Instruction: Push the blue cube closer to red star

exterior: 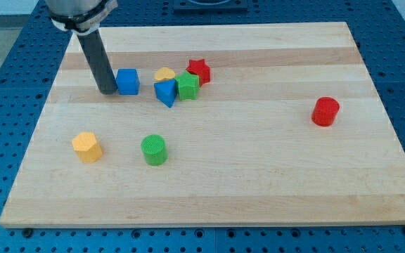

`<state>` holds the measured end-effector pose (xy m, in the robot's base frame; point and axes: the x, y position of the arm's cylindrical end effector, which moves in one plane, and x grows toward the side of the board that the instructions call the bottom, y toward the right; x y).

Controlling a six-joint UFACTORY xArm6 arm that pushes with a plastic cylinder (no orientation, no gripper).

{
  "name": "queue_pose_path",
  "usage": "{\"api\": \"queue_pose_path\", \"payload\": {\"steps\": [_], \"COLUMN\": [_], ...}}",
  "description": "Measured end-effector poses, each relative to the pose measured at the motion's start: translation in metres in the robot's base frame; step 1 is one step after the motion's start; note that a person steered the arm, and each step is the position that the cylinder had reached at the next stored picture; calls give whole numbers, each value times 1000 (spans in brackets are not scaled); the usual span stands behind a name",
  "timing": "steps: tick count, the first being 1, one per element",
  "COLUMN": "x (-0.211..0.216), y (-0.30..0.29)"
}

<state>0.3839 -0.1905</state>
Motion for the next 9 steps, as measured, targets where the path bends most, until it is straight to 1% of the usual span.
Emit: {"api": "queue_pose_path", "payload": {"steps": [1,2,4,5,6,7,8,9], "x": [21,26,-21,-34,-22,-22,-50,-70], "y": [0,11,20,24,14,-16,-10,21]}}
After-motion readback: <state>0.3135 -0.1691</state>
